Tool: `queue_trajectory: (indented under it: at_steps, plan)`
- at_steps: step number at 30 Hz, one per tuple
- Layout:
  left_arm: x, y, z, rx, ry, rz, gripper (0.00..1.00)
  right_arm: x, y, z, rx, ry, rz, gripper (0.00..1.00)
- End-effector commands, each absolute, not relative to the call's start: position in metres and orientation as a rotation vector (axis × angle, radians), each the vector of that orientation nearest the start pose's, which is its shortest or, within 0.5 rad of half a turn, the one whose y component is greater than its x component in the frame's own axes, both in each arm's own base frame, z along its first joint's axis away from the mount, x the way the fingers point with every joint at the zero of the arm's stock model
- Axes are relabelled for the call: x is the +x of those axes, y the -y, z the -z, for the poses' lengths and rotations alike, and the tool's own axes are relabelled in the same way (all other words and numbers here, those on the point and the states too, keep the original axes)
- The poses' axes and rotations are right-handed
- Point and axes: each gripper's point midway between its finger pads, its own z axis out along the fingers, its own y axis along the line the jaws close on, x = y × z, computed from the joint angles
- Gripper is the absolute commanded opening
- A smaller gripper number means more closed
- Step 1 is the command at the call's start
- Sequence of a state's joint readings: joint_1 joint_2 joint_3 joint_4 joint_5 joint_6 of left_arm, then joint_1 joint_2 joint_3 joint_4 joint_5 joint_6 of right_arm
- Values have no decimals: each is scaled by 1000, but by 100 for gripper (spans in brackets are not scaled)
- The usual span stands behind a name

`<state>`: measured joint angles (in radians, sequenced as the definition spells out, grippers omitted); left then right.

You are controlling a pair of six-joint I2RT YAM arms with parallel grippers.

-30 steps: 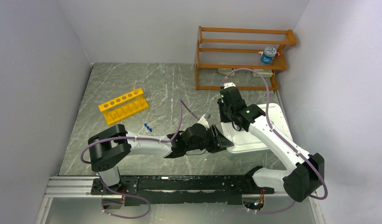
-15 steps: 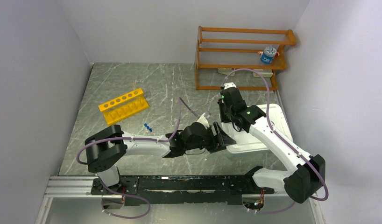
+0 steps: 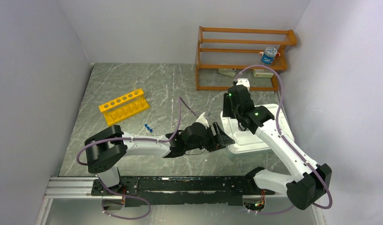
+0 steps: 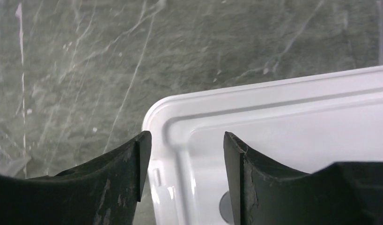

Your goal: Organize the chemistry lab equipment

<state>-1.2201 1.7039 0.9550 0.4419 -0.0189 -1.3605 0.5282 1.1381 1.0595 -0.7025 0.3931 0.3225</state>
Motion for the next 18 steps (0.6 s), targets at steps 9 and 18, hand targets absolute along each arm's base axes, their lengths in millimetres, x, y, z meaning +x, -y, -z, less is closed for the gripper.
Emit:
queue_trajectory:
  at_steps: [9, 18]
  plan:
    - [176, 497, -185, -85, -2182, 1570, 74, 307, 23, -220, 645, -2049, 308, 70]
    - [188, 509, -164, 79, -2324, 1522, 74, 304, 83, -174, 941, -2042, 368, 77]
